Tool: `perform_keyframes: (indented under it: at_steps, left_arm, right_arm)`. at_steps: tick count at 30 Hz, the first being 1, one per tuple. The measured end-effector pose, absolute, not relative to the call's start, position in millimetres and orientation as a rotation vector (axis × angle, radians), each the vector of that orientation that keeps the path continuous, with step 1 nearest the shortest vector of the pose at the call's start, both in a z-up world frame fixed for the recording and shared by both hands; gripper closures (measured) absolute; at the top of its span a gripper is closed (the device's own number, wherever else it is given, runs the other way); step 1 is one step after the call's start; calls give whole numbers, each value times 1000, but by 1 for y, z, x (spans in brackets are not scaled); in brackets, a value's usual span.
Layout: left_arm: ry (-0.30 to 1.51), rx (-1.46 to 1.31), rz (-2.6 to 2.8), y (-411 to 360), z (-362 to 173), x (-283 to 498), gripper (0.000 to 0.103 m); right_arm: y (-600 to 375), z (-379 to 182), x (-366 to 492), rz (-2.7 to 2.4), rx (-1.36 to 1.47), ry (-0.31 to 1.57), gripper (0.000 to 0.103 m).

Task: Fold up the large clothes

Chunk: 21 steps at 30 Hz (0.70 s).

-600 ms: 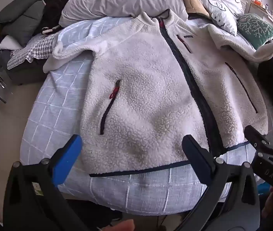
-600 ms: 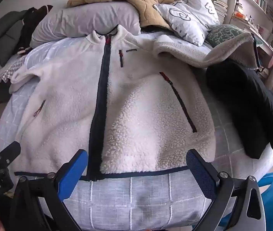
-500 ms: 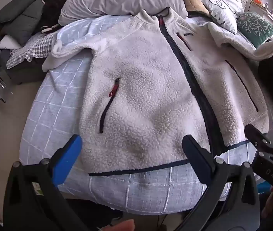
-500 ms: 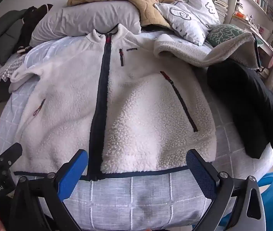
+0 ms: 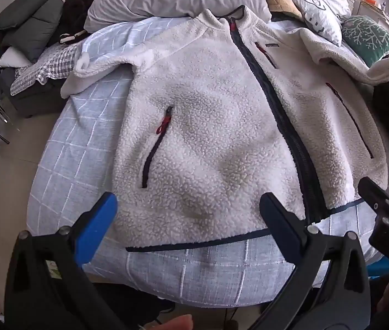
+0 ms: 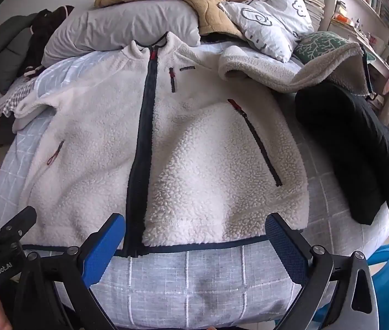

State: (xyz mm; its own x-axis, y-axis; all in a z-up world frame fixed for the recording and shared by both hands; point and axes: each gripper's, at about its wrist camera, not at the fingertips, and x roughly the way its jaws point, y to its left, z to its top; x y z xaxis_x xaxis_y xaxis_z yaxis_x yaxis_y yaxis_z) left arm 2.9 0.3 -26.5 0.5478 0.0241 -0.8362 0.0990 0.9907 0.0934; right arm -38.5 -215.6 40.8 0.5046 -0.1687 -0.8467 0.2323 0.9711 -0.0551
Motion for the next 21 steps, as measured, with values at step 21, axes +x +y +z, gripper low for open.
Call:
perform_keyframes:
  at_steps: [21]
  left_arm:
    - [1002,151,-46,-4,-25,5,0]
  right_arm:
    - [-215,47,-40,-231,63,1002,0]
